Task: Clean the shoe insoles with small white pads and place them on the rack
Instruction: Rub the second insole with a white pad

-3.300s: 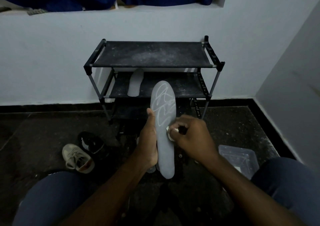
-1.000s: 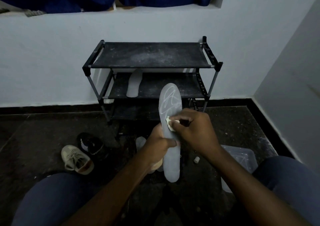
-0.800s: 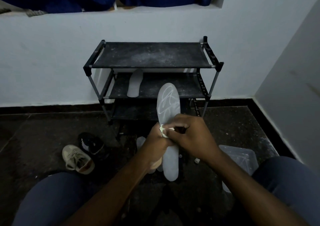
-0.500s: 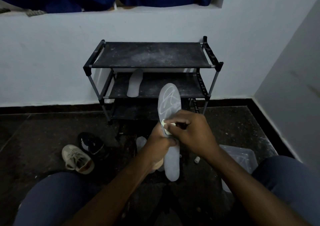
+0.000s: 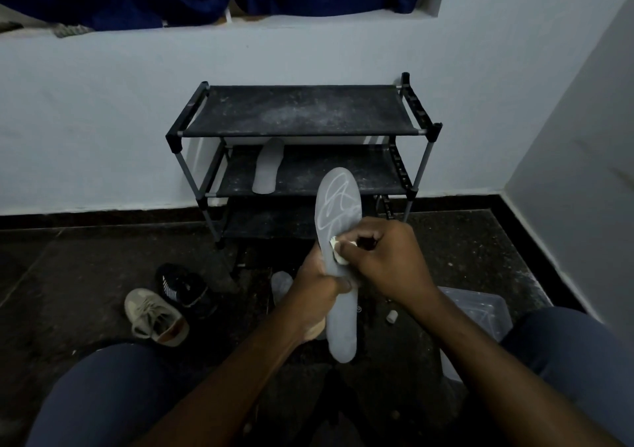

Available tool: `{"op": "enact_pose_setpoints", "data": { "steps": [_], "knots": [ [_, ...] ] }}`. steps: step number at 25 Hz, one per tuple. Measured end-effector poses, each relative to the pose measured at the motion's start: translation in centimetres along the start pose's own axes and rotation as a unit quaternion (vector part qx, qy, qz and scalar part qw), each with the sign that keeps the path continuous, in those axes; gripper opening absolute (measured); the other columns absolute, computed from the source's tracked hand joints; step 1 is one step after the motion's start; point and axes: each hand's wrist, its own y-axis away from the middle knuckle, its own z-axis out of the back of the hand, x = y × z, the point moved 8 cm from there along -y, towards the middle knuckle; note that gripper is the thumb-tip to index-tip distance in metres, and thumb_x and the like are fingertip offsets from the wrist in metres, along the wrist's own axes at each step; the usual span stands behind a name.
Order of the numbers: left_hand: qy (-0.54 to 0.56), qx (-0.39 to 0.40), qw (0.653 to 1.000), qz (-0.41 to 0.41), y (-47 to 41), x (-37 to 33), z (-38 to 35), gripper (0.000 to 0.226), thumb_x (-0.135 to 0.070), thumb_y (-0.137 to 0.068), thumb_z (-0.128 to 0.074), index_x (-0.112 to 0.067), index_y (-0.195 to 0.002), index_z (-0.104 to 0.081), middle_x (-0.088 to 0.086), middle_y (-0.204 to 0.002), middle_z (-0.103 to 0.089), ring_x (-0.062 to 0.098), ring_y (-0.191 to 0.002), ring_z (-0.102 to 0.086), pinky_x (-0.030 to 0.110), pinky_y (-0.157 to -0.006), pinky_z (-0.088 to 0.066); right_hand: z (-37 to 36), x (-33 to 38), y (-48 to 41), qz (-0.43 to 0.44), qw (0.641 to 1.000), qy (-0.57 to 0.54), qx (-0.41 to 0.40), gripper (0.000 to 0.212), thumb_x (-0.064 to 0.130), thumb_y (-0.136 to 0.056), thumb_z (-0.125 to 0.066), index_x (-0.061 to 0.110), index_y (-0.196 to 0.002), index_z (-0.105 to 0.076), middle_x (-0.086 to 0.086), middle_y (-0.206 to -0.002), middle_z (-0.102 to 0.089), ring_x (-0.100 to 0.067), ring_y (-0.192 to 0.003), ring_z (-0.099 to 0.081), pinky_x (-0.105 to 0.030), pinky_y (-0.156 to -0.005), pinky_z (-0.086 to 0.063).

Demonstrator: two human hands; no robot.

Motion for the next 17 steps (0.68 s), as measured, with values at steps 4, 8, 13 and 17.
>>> {"op": "enact_pose_setpoints", "data": {
  "steps": [4, 8, 13, 17],
  "knots": [
    [0.029, -0.031, 0.999, 0.032, -1.0, 0.7, 0.0, 0.046, 0.010, -0.075, -0.080, 0.003, -0.114, -0.057, 0.005, -0.095, -0.073, 0.009, -0.096, -0.070, 0.028, -0.095, -0.050, -0.9, 1.2, 0.3, 0.024, 1.000, -0.007, 0.017, 0.011, 0.004, -0.086, -0.077, 0.012, -0.092, -0.082, 0.009, -0.089, -0.076, -0.004, -0.085, -0.072, -0.019, -0.078, -0.056],
    [0.016, -0.032, 0.999, 0.008, 0.1, -0.1, 0.2, 0.049, 0.025, -0.091, -0.043, 0.004, -0.134, -0.052, 0.030, -0.128, -0.062, 0.039, -0.124, -0.060, 0.047, -0.106, -0.049, -0.8, 0.4, 0.2, 0.003, 1.000, -0.003, 0.025, 0.011, 0.006, -0.086, -0.077, 0.013, -0.092, -0.082, 0.010, -0.091, -0.076, -0.001, -0.086, -0.071, -0.022, -0.080, -0.057],
    [0.056, -0.040, 0.998, -0.015, 0.1, -0.8, 0.9, 0.060, 0.027, -0.084, -0.045, -0.004, -0.135, -0.056, 0.022, -0.115, -0.070, 0.031, -0.105, -0.070, 0.033, -0.080, -0.058, -1.1, 0.3, 0.1, 0.000, 0.999, -0.002, 0.034, 0.009, 0.008, -0.086, -0.078, 0.012, -0.093, -0.082, 0.009, -0.092, -0.077, -0.002, -0.087, -0.071, -0.019, -0.081, -0.057],
    [0.059, -0.040, 0.997, -0.009, 0.3, -0.7, 0.2, 0.047, 0.024, -0.091, -0.043, 0.003, -0.131, -0.055, 0.030, -0.118, -0.065, 0.035, -0.109, -0.067, 0.036, -0.083, -0.058, -0.5, 0.6, 0.0, 0.013, 1.000, 0.006, -0.006, 0.010, 0.004, -0.086, -0.077, 0.011, -0.091, -0.082, 0.008, -0.091, -0.076, 0.001, -0.087, -0.071, -0.010, -0.078, -0.052]
  ]
}}
